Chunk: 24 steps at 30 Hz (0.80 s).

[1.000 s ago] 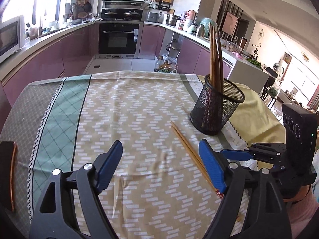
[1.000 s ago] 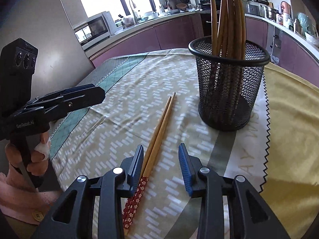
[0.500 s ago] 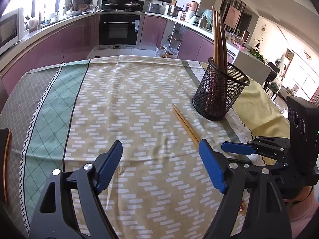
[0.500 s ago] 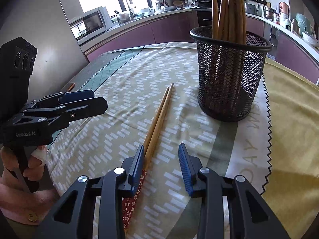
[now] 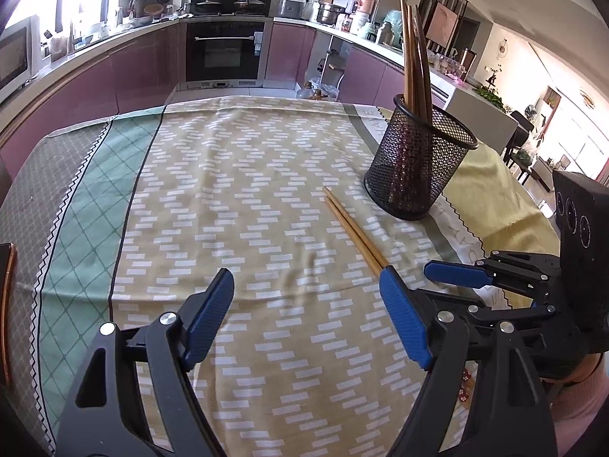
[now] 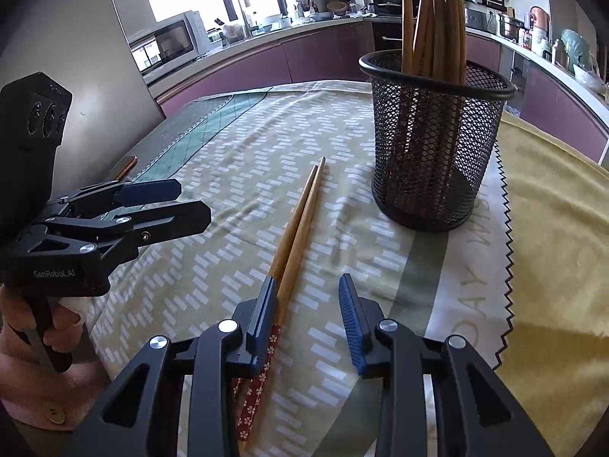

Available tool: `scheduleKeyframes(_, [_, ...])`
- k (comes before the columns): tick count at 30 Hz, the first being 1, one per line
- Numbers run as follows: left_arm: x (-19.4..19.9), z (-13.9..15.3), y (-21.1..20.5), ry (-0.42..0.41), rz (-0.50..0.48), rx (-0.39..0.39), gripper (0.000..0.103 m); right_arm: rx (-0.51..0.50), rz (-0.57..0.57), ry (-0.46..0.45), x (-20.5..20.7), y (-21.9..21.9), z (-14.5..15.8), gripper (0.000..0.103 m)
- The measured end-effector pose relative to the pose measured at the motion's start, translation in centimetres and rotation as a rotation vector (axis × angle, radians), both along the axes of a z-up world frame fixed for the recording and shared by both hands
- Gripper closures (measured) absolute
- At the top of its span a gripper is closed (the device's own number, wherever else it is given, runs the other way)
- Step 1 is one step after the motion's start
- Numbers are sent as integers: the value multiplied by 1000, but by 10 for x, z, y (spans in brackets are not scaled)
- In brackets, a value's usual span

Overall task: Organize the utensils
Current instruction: 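Bring both open grippers back over the last chopsticks on the cloth, then close the right gripper on a red-tipped chopstick while the left gripper grasps another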

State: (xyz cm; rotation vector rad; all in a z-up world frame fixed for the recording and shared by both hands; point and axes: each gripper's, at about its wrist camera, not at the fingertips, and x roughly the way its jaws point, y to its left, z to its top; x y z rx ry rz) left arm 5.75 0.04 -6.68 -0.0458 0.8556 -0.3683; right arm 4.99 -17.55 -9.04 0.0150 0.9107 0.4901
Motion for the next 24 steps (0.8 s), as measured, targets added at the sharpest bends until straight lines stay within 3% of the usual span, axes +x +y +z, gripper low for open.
scheduleKeyframes(20, [3, -7, -8, 16, -26, 26, 28, -74, 13, 0, 29, 14, 1, 85])
scheduleKeyframes(24, [4, -10, -10, 25, -39, 28, 30, -67, -2, 3, 34, 12, 1, 94])
